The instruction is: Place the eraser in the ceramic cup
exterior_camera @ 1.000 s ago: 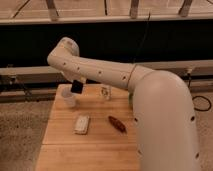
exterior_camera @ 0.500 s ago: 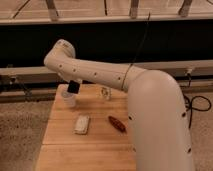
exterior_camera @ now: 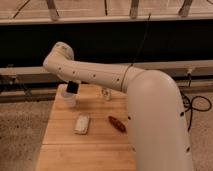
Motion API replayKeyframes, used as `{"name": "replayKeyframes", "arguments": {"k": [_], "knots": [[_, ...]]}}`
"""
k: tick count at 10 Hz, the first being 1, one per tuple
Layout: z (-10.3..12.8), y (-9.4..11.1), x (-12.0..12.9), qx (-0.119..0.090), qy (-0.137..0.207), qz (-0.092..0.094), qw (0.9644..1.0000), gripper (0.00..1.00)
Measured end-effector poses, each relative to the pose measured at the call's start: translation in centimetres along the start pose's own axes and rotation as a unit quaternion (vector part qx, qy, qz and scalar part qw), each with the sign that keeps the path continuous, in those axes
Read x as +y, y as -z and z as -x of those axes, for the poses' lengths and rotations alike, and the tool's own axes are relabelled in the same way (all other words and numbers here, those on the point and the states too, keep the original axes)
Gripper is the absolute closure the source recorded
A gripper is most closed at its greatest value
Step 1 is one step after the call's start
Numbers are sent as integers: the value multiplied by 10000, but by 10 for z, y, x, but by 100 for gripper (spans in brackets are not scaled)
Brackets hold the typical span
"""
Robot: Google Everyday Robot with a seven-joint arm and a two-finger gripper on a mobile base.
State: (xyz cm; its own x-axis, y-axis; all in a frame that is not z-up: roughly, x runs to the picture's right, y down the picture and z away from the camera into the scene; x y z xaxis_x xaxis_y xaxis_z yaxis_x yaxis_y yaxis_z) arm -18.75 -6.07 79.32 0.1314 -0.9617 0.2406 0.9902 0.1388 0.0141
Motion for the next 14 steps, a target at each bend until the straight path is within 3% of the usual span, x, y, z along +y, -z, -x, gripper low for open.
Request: {"name": "replayKeyframes", "arguments": {"k": [14], "knots": [[6,-9,-15,94,159,-8,9998,97]]}}
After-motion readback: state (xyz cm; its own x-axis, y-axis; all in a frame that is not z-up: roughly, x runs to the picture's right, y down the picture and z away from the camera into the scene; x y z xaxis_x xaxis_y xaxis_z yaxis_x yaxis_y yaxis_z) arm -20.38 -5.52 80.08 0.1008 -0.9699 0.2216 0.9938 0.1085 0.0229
